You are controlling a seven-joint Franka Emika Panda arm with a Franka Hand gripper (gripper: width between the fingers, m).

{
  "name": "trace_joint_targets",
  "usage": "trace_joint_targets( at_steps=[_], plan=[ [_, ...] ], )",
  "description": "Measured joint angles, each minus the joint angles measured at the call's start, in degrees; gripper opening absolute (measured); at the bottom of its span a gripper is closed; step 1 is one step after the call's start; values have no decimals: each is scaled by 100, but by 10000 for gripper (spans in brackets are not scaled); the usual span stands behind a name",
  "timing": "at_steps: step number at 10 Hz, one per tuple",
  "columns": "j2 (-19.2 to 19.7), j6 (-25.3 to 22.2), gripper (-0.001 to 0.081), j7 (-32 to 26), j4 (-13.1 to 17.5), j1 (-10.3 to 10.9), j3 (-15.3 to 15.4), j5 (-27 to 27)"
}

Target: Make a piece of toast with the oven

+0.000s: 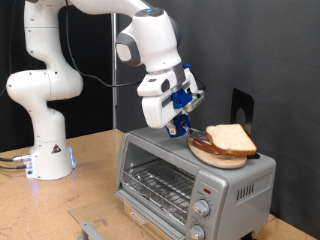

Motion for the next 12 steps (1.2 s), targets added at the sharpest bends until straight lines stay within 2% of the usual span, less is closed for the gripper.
trace_joint_targets(
  at_steps=[2, 3, 9, 12],
  plan=[
    [30, 1070, 491, -379, -252, 59, 55, 337],
    [32, 1313, 491, -609, -345, 77, 69, 524],
    [25, 1326, 491, -795, -425, 76, 70, 654],
    [-173, 1122, 491, -1530, -596, 75, 55, 1030]
  ],
)
